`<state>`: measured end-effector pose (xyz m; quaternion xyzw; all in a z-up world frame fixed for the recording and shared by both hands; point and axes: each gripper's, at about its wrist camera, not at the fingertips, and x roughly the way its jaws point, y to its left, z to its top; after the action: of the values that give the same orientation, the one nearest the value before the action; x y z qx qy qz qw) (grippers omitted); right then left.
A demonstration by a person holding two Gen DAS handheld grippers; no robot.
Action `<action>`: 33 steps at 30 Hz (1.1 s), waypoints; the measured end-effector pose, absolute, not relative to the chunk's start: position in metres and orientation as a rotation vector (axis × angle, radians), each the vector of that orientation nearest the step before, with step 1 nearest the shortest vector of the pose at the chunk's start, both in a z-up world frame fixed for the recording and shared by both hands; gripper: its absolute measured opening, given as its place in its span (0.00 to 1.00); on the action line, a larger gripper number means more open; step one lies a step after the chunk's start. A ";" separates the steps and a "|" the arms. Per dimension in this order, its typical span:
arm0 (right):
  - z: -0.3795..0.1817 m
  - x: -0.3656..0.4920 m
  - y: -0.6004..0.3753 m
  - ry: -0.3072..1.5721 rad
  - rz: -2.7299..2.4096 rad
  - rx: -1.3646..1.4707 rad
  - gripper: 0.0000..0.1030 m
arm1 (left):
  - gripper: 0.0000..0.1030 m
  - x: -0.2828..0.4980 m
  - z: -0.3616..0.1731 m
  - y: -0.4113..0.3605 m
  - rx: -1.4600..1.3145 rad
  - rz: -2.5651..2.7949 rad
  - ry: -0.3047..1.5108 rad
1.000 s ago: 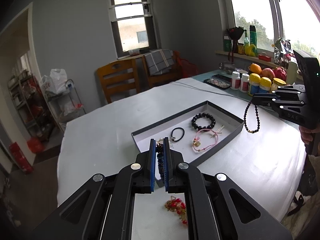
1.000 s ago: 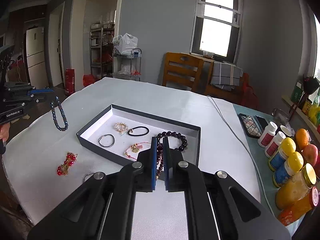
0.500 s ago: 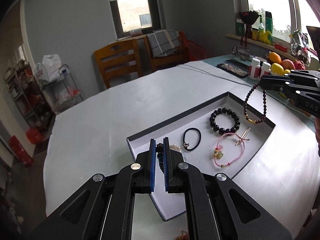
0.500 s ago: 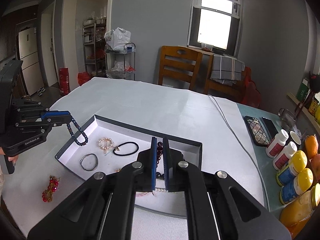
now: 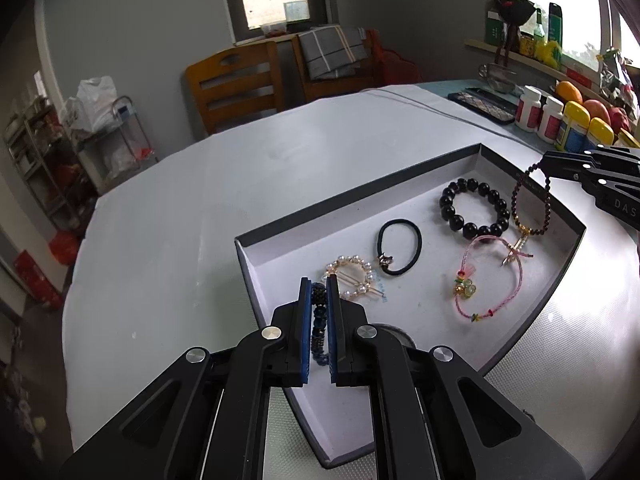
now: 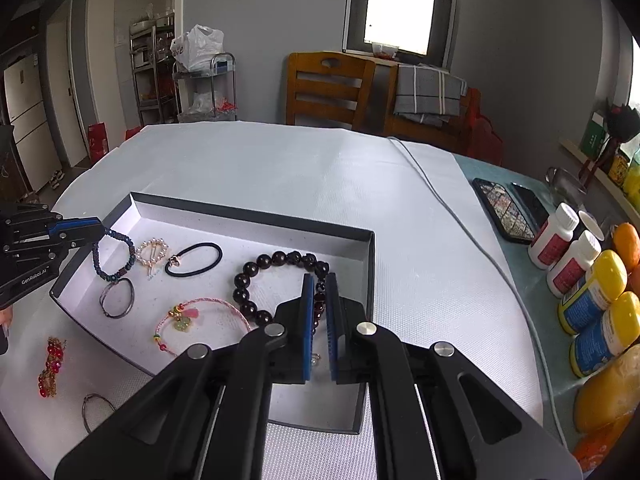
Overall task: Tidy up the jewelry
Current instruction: 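Carry the dark red bead bracelet over the box with the right gripper while the left carries the blue bracelet, then open the right gripper to drop the red bead bracelet while the left drops the blue bracelet in the box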
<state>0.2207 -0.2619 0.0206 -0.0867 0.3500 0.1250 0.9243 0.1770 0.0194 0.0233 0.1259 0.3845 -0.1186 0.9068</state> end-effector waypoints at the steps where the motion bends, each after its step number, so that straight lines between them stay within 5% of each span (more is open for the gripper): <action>1: 0.018 0.222 -0.263 0.724 0.252 -0.178 0.05 | 0.07 0.178 0.021 0.020 0.263 -0.242 0.800; 33: -0.020 0.234 -0.256 0.827 0.279 -0.198 0.05 | 0.07 0.192 -0.011 0.013 0.271 -0.242 0.881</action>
<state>0.2336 -0.2564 -0.0199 -0.0959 0.3997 0.1351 0.9015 0.1919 0.0133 -0.0108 0.1303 0.4238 -0.1164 0.8887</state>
